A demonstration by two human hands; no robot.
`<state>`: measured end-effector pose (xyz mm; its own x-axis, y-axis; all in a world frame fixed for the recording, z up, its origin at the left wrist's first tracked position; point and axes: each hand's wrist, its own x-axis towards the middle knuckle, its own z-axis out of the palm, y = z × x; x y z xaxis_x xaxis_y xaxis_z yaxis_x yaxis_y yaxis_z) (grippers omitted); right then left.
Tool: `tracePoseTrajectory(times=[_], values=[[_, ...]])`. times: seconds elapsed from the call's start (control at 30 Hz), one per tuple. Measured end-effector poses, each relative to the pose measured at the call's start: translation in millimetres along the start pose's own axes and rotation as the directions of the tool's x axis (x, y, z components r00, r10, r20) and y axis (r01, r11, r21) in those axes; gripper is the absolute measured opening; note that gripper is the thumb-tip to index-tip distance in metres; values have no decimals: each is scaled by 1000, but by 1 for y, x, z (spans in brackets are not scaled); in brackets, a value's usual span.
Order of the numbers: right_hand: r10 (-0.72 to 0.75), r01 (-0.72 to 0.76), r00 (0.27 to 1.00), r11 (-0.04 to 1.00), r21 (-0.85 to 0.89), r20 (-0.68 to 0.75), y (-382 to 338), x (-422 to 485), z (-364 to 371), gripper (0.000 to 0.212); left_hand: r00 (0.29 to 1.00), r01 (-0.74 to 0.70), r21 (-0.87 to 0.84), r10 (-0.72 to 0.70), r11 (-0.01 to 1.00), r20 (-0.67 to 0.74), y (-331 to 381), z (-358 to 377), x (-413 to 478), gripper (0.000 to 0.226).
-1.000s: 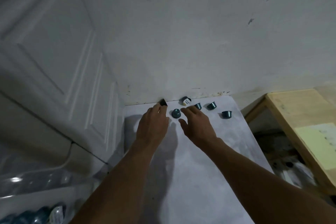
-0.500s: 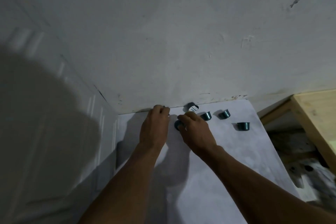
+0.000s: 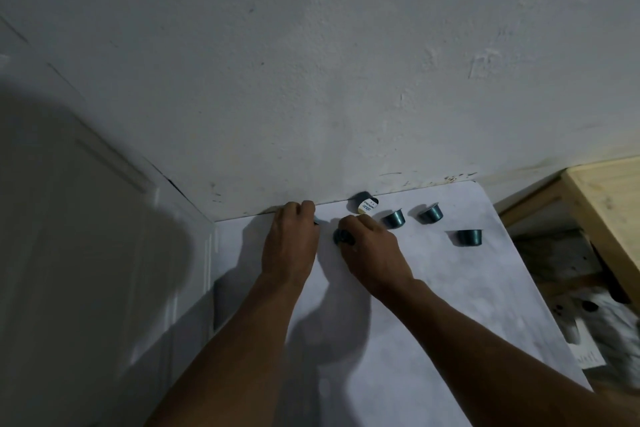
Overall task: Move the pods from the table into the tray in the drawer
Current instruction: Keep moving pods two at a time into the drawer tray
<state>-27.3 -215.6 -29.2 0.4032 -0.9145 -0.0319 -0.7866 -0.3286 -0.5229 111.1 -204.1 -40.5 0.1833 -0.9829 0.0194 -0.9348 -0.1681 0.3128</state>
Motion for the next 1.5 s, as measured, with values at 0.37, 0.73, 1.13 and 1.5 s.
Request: tracePoseTrajectory(times=[0.37, 0.73, 1.13, 1.5], values=[[5, -10, 993, 999, -46, -121, -20, -43, -47, 17, 999, 14, -146, -21, 989, -45, 38, -53, -48, 46], [46, -63, 980, 995, -82, -193, -39, -114, -109, 29, 984, -139, -213, 110, 967, -140, 75, -107, -116, 41], [-55, 17, 964, 989, -148, -259, -37, -234, -141, 26, 961, -147, -167, 100, 975, -259, 124, -132, -234, 38], [-174, 152, 976, 975, -165, -131, -85, -324, -130, 31, 958, -52, -248, -21, 967, -285, 107, -162, -360, 41]])
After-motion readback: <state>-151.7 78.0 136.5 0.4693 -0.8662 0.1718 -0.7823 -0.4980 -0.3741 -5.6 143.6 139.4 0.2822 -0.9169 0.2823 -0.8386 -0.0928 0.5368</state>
